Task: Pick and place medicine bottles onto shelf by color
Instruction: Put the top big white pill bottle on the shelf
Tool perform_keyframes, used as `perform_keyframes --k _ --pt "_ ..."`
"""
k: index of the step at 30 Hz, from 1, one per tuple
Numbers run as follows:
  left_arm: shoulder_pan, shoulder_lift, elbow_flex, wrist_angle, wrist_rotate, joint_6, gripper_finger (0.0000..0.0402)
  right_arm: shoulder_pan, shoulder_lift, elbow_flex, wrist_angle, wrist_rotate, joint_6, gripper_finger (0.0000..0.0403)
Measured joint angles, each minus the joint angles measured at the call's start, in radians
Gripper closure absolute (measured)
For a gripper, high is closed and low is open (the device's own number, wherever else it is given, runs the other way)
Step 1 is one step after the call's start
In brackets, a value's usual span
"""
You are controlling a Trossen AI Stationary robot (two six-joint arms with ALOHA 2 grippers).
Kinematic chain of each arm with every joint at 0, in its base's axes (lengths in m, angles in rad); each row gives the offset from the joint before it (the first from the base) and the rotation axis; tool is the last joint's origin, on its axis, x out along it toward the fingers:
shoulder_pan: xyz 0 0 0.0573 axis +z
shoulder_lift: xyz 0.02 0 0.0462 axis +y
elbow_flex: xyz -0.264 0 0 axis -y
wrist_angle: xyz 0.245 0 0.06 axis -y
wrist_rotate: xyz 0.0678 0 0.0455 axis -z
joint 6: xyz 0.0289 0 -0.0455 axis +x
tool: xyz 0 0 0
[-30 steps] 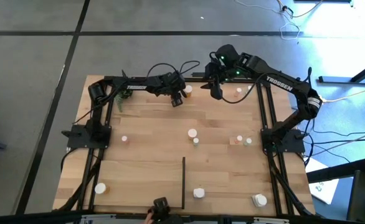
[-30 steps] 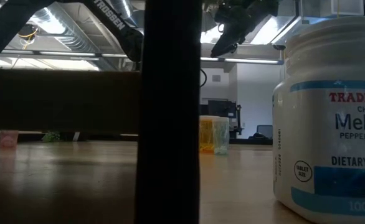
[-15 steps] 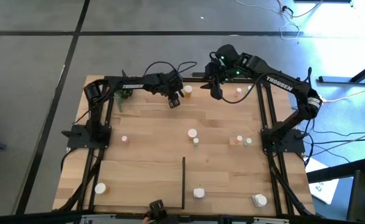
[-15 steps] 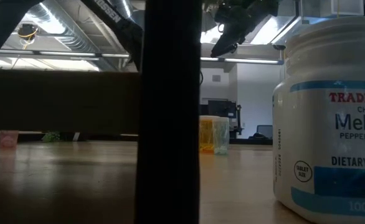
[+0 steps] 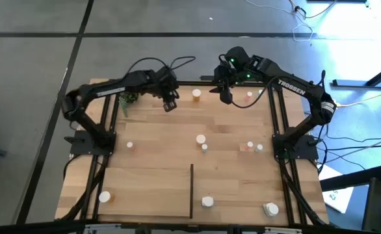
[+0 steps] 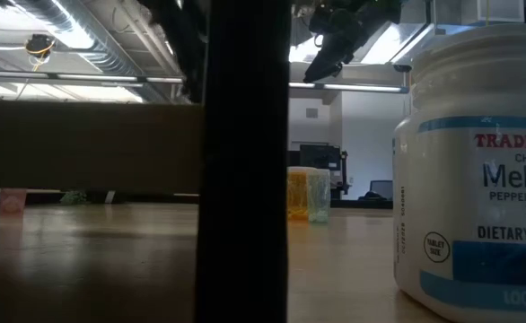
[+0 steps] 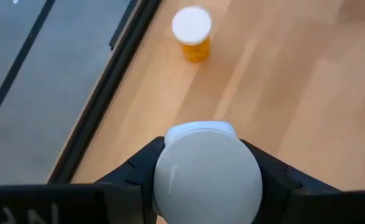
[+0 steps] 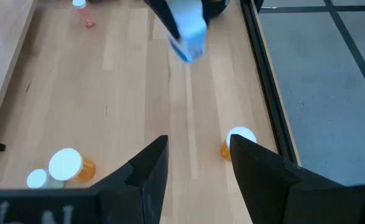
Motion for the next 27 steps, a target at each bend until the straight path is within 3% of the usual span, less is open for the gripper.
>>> perform_keyframes --k 11,27 --pt "-0.194 -0.225 0.000 -0.172 -0.001 -0.264 0.0242 0.000 0.000 0.000 -0.003 -0.200 -0.057 0.0228" --pt "-0.650 -0.259 0.000 -0.328 -0.012 -0.627 0.0242 0.051 0.000 0.000 -0.036 -0.507 -0.111 0.0228"
